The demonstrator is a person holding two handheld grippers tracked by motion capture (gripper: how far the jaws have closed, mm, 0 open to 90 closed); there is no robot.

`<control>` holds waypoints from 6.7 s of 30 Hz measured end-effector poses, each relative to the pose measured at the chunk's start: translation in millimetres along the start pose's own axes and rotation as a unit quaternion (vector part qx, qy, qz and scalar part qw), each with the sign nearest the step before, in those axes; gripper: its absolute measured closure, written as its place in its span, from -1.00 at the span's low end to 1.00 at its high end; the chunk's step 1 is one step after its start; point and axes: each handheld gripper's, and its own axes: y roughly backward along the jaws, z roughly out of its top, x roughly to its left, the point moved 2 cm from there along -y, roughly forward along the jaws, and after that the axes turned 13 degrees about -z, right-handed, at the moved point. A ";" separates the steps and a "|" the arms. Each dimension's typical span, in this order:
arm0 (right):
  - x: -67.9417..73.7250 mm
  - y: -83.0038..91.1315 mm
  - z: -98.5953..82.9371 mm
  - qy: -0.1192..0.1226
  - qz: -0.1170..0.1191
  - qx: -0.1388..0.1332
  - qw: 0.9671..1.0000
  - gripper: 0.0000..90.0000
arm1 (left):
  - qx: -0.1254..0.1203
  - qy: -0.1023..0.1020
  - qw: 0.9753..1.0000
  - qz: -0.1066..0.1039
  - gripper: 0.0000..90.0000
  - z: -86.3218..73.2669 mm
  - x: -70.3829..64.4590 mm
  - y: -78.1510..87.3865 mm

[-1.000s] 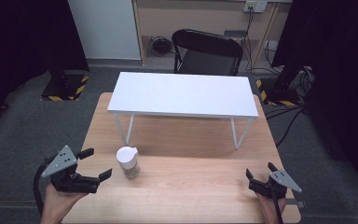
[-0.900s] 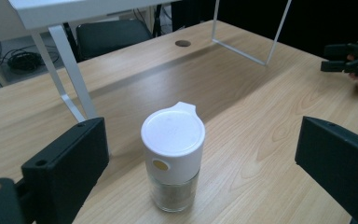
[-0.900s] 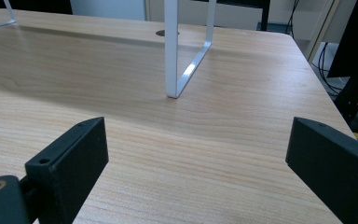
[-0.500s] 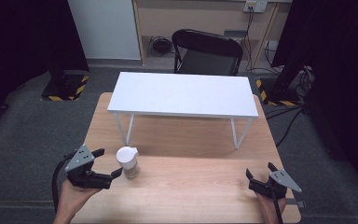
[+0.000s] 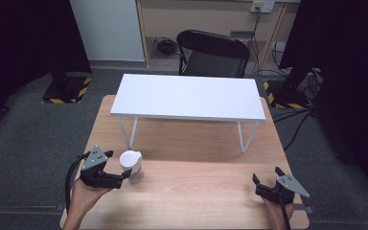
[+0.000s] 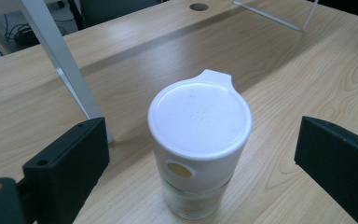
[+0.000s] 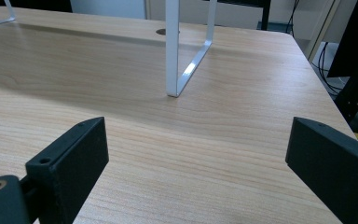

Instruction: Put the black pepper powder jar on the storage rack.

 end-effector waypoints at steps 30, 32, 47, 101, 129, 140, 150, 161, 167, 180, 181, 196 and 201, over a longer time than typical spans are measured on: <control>2.6 1.0 0.6 0.009 -0.003 0.001 1.000 -0.86 | 0.015 0.005 1.000 -0.017 -0.93 1.1 17.7 -32.4; 2.7 1.1 0.6 0.009 -0.003 0.002 1.000 -0.86 | 0.018 0.002 1.000 -0.017 -0.92 1.4 18.4 -34.5; 3.3 2.1 0.0 0.009 -0.007 0.001 1.000 -0.86 | 0.033 -0.014 0.999 -0.038 -0.68 0.3 25.7 -44.9; 1.1 2.3 -2.0 0.005 -0.001 -0.007 1.000 -0.87 | -0.001 -0.014 0.999 -0.032 -0.32 6.7 6.0 -23.6; 0.4 2.1 -2.0 0.003 0.001 -0.007 1.000 -0.87 | 0.027 -0.055 0.997 -0.048 -0.32 100.5 -16.4 8.8; 0.1 2.2 -2.1 0.003 0.001 -0.007 1.000 -0.86 | 0.022 -0.065 0.996 -0.058 -0.32 144.2 -21.6 23.4; -0.1 1.9 -1.8 0.005 0.003 -0.006 1.000 -0.86 | 0.008 -0.066 0.995 -0.075 -0.32 172.9 -17.9 35.5; -0.1 1.8 -1.7 0.006 0.003 -0.006 1.000 -0.86 | 0.003 -0.079 0.994 -0.077 -0.32 199.4 -21.5 39.9; -0.5 1.8 -1.8 0.004 0.004 -0.006 1.000 -0.86 | -0.009 -0.079 0.993 -0.087 -0.32 211.6 -21.5 40.1; -1.0 1.9 -2.1 0.003 0.004 -0.006 1.000 -0.86 | -0.022 -0.066 0.994 -0.084 -0.32 234.5 -12.9 31.9; -1.0 1.9 -2.1 0.003 0.005 -0.006 1.000 -0.86 | -0.025 -0.064 0.994 -0.085 -0.32 235.6 -10.9 31.0; -0.9 1.8 -1.8 0.004 0.005 -0.005 1.000 -0.86 | -0.034 -0.028 0.997 -0.068 -0.32 242.4 16.7 17.8; -0.9 1.8 -1.7 0.005 0.004 -0.005 1.000 -0.86 | -0.035 -0.013 0.998 -0.052 -0.32 243.5 27.5 11.1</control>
